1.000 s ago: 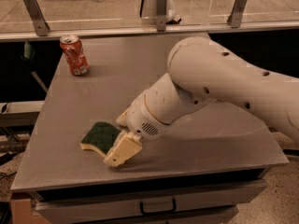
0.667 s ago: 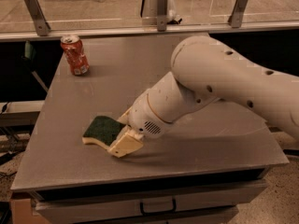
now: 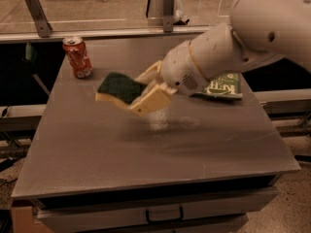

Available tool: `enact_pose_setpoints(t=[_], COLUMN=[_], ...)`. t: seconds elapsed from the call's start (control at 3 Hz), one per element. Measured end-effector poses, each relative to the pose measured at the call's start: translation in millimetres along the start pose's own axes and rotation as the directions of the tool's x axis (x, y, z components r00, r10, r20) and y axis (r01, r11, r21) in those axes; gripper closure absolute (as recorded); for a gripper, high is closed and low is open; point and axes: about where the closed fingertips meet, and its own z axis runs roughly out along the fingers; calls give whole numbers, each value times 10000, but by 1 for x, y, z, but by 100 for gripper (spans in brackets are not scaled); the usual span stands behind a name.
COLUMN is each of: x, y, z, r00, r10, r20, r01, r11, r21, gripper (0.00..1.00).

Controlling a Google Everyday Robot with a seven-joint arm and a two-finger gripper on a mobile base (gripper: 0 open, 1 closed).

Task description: Pick sponge

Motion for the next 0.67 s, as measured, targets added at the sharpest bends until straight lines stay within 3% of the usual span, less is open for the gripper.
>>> enact_pose_setpoints(t=[0.33,0.67], x=[-29,-50], y=[-39,-49], z=[-39,-57], r00=[9885,9813], r10=[-538,-894], r20=[1416,1705], r01=[522,807], r11=[9985,9951], r21=[149,570], gripper=[100,100])
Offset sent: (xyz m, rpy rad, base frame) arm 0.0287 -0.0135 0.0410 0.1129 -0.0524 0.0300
